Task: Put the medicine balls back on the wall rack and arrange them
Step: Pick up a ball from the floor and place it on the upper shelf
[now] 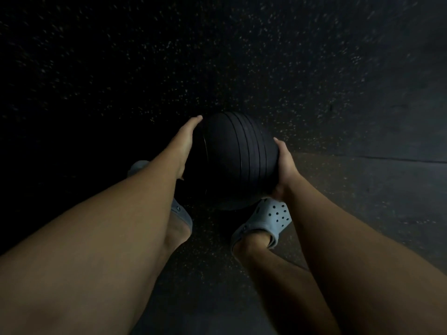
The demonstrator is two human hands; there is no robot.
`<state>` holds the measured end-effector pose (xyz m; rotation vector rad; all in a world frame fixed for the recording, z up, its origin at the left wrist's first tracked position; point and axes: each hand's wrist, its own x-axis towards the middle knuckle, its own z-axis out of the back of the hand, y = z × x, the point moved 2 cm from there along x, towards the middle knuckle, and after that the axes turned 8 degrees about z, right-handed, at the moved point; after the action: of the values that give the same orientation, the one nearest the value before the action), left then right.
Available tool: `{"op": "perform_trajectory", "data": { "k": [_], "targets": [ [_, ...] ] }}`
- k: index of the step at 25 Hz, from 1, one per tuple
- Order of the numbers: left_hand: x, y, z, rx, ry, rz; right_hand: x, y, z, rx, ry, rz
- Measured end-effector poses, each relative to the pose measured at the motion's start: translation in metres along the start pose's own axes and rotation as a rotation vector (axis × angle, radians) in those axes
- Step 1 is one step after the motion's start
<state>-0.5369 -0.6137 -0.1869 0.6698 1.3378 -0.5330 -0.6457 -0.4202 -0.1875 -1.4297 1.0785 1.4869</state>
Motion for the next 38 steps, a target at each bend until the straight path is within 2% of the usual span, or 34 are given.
{"op": "perform_trajectory", "data": {
  "k": [4,8,11,15,19,23,25,27,31,34,38],
  "targets": [
    [-0.039,0.006,0.007,-0.117,0.059,-0.029,-0.049,0.014,-0.008,-0.023,-0.004,0.065],
    [-0.137,0.001,0.026,-0.276,0.105,-0.135,-0.149,0.054,-0.028,-0.087,-0.018,0.189],
    [-0.249,-0.013,0.049,-0.347,0.176,-0.229,-0.256,0.097,-0.056,-0.15,-0.014,0.291],
    [-0.413,-0.042,0.095,-0.407,0.214,-0.416,-0.404,0.151,-0.114,-0.156,0.097,0.445],
    [-0.597,-0.053,0.165,-0.496,0.224,-0.689,-0.578,0.187,-0.189,-0.226,0.237,0.613],
    [-0.744,-0.029,0.234,-0.622,0.191,-0.979,-0.729,0.193,-0.266,-0.356,0.373,0.848],
    [-0.813,0.0,0.272,-0.775,0.155,-1.094,-0.804,0.184,-0.308,-0.404,0.489,0.984],
    [-0.872,0.038,0.313,-0.911,0.047,-1.255,-0.875,0.165,-0.353,-0.465,0.613,1.132],
    [-0.974,0.124,0.398,-1.066,-0.041,-1.487,-1.004,0.096,-0.444,-0.52,0.894,1.324],
    [-1.041,0.209,0.464,-1.194,-0.171,-1.635,-1.095,0.015,-0.5,-0.557,1.149,1.336],
    [-1.113,0.314,0.532,-1.282,-0.48,-1.773,-1.188,-0.095,-0.56,-0.56,1.502,1.22]
  ]
}}
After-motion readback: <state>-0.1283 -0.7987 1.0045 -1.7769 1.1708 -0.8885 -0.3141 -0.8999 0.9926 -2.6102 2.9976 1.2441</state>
